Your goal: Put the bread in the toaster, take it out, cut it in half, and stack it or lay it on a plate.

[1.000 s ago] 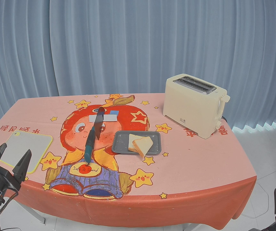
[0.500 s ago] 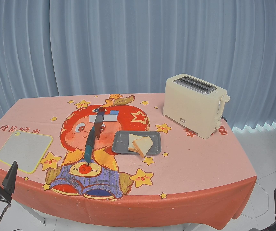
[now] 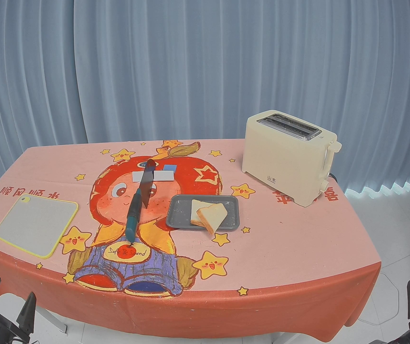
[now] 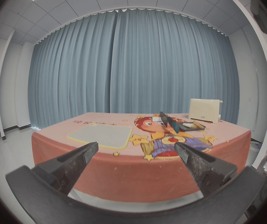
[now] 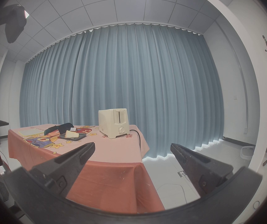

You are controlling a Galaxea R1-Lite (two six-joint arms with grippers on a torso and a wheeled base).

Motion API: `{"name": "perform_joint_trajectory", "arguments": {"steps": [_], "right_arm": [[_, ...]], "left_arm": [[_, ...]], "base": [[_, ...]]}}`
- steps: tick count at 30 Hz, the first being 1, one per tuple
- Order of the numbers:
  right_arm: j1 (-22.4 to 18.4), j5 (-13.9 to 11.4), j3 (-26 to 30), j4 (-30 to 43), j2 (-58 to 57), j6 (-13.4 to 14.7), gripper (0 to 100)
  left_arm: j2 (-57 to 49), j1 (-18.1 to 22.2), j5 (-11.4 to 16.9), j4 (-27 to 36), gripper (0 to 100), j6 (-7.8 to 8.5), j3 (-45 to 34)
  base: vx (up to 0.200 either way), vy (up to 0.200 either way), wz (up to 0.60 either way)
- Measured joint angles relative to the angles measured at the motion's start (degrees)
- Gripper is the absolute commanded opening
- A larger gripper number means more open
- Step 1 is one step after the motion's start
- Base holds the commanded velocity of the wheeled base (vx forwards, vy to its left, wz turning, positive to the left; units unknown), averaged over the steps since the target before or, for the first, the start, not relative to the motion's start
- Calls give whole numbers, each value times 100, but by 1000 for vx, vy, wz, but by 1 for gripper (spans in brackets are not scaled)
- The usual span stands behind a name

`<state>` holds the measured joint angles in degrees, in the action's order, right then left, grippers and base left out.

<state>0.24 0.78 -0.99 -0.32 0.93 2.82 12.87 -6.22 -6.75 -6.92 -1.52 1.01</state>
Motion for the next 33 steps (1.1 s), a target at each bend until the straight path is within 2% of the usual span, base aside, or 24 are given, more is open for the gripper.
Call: {"name": "perform_joint_trajectory", "arguments": {"steps": [5,8,14,16,20,24,33], "right_arm": [[0,1,-2,-1,0,-2,100],[0,0,-2,0,0,0,100],[0,0,-2,-1,0,-2,100],[0,0,-2,-1,0,-2,100],[0,0,-2,-1,0,0,100],[0,0,-2,-1,0,0,100],[0,0,-2,-1,0,0,100]], "left_arm": [[-464,-4,301,558,100,-39,0],[-616,-4,358,611,100,-17,0],[-745,0,495,650,100,204,0],[-762,0,506,650,100,184,0],[-781,0,451,641,100,44,0],[-789,13,419,635,100,7,0],[-998,575,466,641,100,115,0]], "base": [[0,0,0],[0,0,0],[0,0,0],[0,0,0],[0,0,0],[0,0,0],[0,0,0]]}}
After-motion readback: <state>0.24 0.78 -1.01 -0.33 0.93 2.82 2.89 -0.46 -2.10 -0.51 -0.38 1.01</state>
